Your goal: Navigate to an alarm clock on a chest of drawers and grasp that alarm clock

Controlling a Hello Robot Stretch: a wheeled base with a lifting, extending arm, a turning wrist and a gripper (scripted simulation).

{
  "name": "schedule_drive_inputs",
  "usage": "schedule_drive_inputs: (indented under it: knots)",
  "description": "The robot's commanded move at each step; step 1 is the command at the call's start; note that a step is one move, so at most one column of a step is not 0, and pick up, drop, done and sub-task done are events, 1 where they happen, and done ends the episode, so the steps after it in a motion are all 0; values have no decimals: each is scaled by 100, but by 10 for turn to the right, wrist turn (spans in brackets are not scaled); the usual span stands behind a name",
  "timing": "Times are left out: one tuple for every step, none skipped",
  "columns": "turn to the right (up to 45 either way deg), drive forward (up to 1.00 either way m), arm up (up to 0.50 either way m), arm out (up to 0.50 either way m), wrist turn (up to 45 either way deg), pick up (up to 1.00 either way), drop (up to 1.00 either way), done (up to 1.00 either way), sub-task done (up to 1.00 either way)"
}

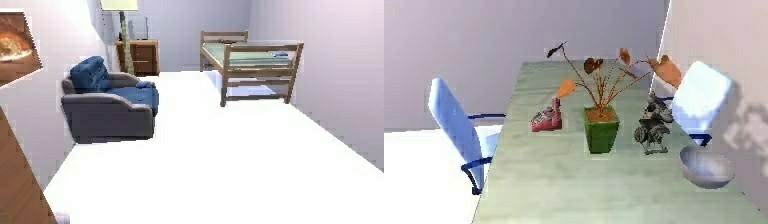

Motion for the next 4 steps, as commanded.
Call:
schedule_drive_inputs:
  knots:
    - [0, 100, 0, 0, 0, 0, 0, 0, 0]
    - [-30, 0, 0, 0, 0, 0, 0, 0, 0]
    - [60, 0, 0, 0, 0, 0, 0, 0, 0]
    - [0, 90, 0, 0, 0, 0, 0, 0, 0]
